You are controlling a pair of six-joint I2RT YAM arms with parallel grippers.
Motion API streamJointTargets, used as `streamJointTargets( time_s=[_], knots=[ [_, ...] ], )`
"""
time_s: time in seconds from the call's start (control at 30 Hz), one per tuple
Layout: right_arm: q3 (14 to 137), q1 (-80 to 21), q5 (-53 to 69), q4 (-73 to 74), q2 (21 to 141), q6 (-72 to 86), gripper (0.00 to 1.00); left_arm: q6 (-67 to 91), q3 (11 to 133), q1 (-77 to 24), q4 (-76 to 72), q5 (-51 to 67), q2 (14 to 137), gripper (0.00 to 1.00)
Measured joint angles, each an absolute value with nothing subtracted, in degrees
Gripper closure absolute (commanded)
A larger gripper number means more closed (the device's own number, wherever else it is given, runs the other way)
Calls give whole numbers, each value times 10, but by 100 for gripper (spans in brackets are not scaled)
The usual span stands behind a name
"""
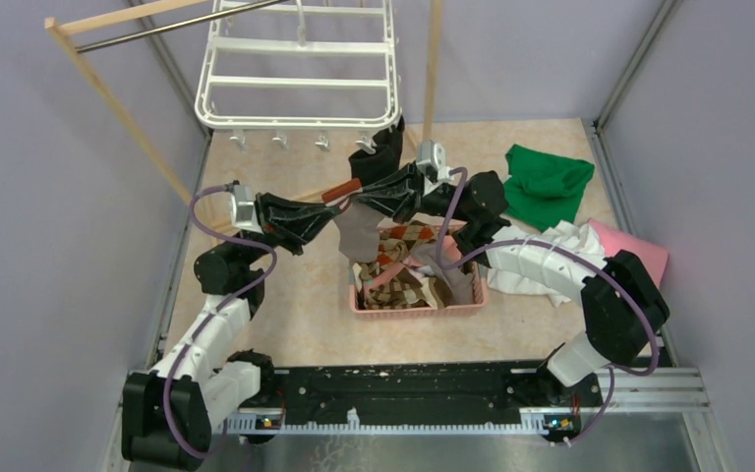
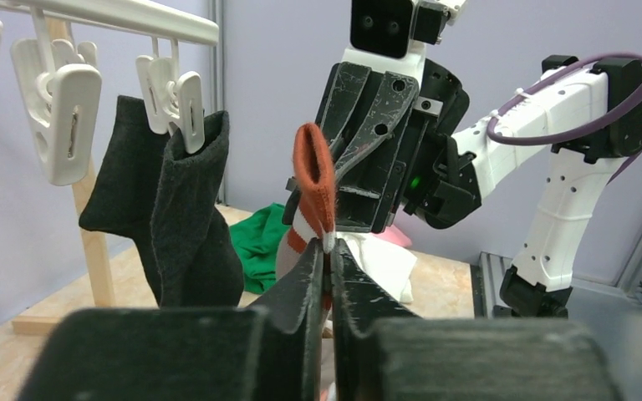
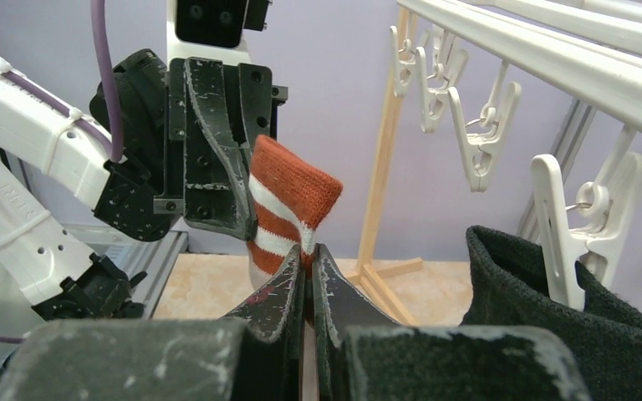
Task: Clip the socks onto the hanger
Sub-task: Adjust the sock.
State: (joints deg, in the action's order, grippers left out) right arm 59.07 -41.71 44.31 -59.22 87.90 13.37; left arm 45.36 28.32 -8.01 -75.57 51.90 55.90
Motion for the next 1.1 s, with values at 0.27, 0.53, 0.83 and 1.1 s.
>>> streamJointTargets(
  time_s=[0.27,0.53,0.83,1.1],
  knots=[
    [591,-417,448,-593,879,137,93,420,283,-80,-728,514,543,100],
    [591,-408,462,-597,879,130,56,292,294,-74,-562,514,465,100],
    [629,-406,454,-551,878,60,52,110,365,-69,-258,510,392,100],
    [694,-446,369,-466,878,-27,47,46,369,-69,-136,489,350,100]
  ],
)
